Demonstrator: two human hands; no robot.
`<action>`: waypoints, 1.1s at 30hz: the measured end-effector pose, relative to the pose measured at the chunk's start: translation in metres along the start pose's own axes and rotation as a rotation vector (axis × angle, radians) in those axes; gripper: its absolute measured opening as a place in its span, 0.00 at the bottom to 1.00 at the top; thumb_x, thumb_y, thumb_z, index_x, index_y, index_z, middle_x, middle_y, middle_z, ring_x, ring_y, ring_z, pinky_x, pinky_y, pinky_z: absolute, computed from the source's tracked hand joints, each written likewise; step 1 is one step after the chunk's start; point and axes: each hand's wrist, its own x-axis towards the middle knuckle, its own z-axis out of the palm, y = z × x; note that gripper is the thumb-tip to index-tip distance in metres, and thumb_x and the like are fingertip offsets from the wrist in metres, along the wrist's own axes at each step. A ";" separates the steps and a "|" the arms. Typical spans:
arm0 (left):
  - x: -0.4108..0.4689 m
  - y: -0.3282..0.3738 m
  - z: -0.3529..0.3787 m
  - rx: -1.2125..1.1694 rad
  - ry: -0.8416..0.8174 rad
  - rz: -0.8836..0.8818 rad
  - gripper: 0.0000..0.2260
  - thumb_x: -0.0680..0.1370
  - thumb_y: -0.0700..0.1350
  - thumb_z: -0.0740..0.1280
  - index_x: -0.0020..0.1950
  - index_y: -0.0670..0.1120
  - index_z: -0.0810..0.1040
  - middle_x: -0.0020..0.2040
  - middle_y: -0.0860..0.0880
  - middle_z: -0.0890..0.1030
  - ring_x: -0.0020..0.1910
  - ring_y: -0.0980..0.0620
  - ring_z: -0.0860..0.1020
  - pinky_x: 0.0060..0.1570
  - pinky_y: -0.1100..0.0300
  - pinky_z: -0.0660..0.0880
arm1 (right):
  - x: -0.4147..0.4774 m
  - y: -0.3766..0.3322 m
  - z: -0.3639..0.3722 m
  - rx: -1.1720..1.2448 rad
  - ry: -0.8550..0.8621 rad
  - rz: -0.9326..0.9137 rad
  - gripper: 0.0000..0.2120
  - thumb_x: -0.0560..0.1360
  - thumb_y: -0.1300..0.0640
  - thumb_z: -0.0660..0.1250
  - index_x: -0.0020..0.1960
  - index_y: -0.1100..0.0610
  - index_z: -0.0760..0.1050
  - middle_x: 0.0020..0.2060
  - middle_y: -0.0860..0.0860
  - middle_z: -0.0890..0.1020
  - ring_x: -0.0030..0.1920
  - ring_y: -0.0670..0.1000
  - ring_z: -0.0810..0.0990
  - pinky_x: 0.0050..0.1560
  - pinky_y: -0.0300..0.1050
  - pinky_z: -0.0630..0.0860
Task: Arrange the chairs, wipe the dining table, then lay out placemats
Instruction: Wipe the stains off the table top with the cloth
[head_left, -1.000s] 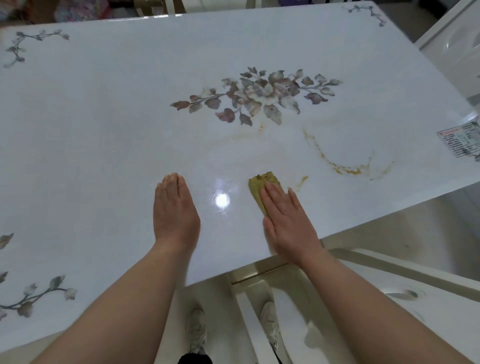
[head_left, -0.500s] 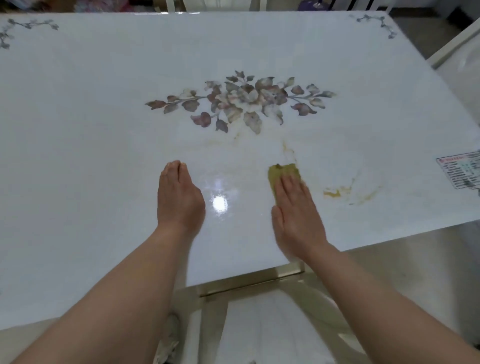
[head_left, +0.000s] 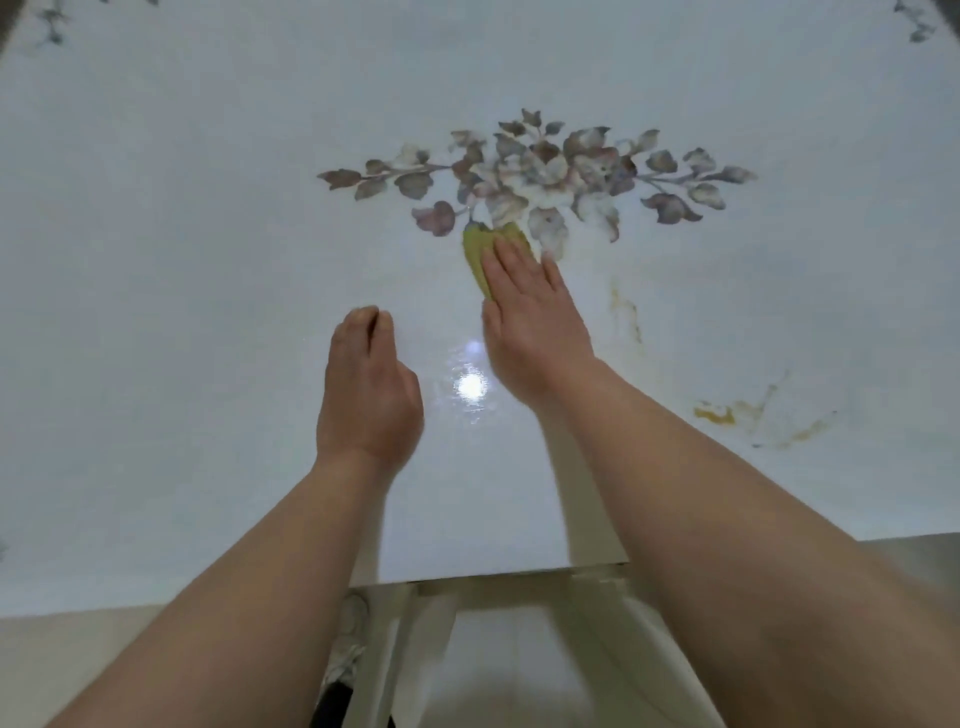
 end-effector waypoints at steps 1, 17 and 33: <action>0.000 0.000 0.000 -0.002 0.000 -0.004 0.21 0.74 0.33 0.58 0.68 0.34 0.67 0.66 0.38 0.67 0.67 0.41 0.64 0.71 0.54 0.59 | -0.001 0.011 -0.001 -0.003 0.021 0.060 0.27 0.81 0.54 0.47 0.78 0.57 0.48 0.78 0.52 0.51 0.77 0.49 0.46 0.76 0.48 0.39; 0.001 0.002 -0.002 0.027 -0.052 -0.008 0.23 0.74 0.35 0.56 0.69 0.32 0.66 0.67 0.36 0.67 0.68 0.38 0.64 0.70 0.45 0.61 | 0.032 -0.030 0.010 0.029 -0.020 -0.157 0.26 0.81 0.55 0.47 0.78 0.57 0.49 0.78 0.53 0.51 0.77 0.50 0.45 0.76 0.48 0.42; 0.001 0.003 -0.003 0.002 -0.061 -0.029 0.24 0.74 0.40 0.50 0.69 0.35 0.65 0.68 0.41 0.65 0.69 0.42 0.63 0.70 0.48 0.61 | 0.041 0.083 -0.015 -0.043 0.149 0.464 0.27 0.79 0.59 0.50 0.77 0.60 0.51 0.76 0.57 0.55 0.77 0.55 0.48 0.75 0.54 0.46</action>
